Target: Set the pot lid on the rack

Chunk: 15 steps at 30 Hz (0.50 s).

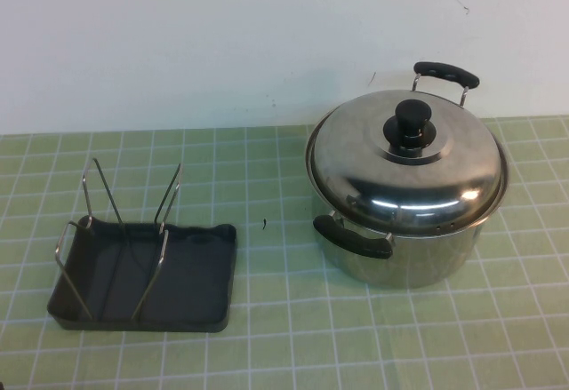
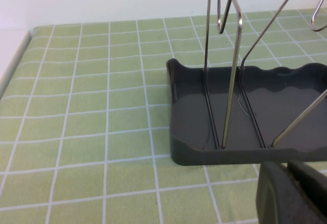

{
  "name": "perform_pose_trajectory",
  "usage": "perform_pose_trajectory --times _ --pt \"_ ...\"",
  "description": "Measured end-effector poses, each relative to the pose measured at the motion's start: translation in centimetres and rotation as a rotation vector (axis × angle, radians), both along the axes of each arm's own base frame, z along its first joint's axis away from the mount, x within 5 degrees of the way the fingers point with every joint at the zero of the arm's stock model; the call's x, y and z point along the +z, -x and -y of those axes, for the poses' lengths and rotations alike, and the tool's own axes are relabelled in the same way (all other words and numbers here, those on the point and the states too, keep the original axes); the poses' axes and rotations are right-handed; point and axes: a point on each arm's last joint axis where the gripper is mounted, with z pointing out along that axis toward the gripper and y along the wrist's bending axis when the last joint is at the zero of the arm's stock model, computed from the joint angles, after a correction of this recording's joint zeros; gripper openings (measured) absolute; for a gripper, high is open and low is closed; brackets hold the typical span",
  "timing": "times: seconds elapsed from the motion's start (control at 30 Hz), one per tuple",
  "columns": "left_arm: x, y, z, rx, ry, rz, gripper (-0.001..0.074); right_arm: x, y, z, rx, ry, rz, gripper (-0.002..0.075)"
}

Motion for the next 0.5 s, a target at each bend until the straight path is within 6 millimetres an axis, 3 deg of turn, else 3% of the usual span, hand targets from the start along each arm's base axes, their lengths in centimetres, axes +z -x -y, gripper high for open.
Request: perform_pose_trajectory --times 0.5 --pt "0.17 -0.07 -0.04 0.004 0.001 0.025 -0.0002 0.02 0.0 0.1 -0.002 0.027 -0.001 -0.0001"
